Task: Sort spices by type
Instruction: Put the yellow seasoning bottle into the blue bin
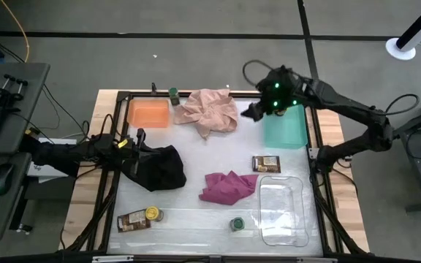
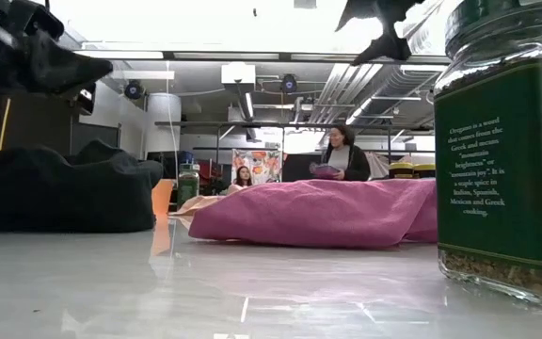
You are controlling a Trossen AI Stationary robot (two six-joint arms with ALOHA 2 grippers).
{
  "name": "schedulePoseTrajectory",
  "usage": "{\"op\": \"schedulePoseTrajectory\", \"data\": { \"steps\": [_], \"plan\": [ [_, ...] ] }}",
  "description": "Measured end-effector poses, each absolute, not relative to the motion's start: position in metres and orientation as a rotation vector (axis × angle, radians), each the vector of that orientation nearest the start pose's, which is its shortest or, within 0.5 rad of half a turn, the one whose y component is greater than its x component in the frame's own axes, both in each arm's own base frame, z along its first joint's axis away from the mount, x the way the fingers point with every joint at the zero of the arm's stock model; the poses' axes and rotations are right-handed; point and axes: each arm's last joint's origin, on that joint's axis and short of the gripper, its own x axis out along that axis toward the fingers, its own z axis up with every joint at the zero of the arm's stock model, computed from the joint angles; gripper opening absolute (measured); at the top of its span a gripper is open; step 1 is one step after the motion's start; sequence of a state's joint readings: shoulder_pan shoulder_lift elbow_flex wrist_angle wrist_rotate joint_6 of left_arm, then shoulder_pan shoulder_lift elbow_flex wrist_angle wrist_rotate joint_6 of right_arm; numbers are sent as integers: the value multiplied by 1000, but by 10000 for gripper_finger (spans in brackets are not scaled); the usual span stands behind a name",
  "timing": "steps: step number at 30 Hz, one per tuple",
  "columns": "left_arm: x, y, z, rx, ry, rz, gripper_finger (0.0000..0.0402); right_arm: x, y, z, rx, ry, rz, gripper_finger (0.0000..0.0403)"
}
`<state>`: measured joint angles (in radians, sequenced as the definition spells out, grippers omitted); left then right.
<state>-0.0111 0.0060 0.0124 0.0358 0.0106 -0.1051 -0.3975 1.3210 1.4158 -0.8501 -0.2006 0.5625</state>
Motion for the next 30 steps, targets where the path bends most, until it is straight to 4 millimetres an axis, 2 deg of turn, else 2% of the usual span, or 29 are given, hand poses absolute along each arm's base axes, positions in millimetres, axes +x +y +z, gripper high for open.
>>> {"op": "schedulePoseTrajectory", "data": {
  "steps": [4, 7, 10, 12, 14, 16, 22, 26, 30],
  "plan": [
    [96, -2, 183, -369, -162, -60, 1, 252, -75, 376, 785, 680, -341, 326],
    [93, 0, 195, -440, -298, -51, 1, 255, -63, 376, 785, 694, -313, 326],
    [88, 4, 209, -530, -482, 39, 1, 257, -54, 376, 762, 698, -319, 326],
    [87, 5, 223, -610, -532, 51, 3, 258, -51, 376, 741, 698, -326, 326],
    [93, 2, 239, -607, -417, 1, 14, 259, -48, 376, 716, 700, -322, 326],
    [105, -2, 256, -577, -212, -30, 35, 259, -48, 376, 695, 702, -316, 326],
    [146, -25, 305, -490, 389, -235, 144, 256, -48, 374, 626, 745, -300, 326],
    [165, -56, 321, -556, 688, -404, 216, 252, -47, 370, 568, 808, -285, 326],
    [174, -94, 322, -636, 850, -449, 261, 249, -46, 367, 524, 859, -274, 326]
  ]
}}
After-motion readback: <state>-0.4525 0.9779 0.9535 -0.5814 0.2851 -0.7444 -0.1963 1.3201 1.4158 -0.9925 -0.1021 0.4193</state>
